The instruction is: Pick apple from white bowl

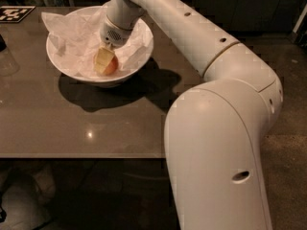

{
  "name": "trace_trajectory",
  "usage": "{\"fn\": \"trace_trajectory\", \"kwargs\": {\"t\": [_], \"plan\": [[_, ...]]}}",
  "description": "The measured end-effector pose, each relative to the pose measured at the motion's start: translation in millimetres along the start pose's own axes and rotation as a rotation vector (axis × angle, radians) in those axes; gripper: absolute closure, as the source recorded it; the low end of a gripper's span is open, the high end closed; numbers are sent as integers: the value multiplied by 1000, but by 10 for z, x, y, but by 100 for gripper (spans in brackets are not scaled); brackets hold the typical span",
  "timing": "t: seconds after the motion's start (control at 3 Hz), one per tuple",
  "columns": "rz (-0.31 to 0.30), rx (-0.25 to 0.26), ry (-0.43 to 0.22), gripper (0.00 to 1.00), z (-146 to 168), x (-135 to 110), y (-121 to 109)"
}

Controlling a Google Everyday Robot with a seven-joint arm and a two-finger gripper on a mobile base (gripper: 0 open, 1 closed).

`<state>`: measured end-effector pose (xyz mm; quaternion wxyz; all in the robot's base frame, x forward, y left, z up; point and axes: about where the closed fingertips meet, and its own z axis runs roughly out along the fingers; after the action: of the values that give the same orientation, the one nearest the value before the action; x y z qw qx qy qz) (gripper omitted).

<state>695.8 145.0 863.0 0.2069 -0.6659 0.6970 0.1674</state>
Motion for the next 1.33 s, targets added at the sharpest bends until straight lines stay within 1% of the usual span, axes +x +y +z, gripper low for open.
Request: {"fn": "trace_trajectory", "kwargs": {"t": [0.33, 0.67, 1.0, 1.33], "plan": [[-54, 27, -6, 100, -158, -234, -54], [-93, 35, -7, 100, -279, -424, -85], [-115, 42, -7, 100, -572, -555, -25], [-139, 66, -3, 100, -879, -671, 38]]}}
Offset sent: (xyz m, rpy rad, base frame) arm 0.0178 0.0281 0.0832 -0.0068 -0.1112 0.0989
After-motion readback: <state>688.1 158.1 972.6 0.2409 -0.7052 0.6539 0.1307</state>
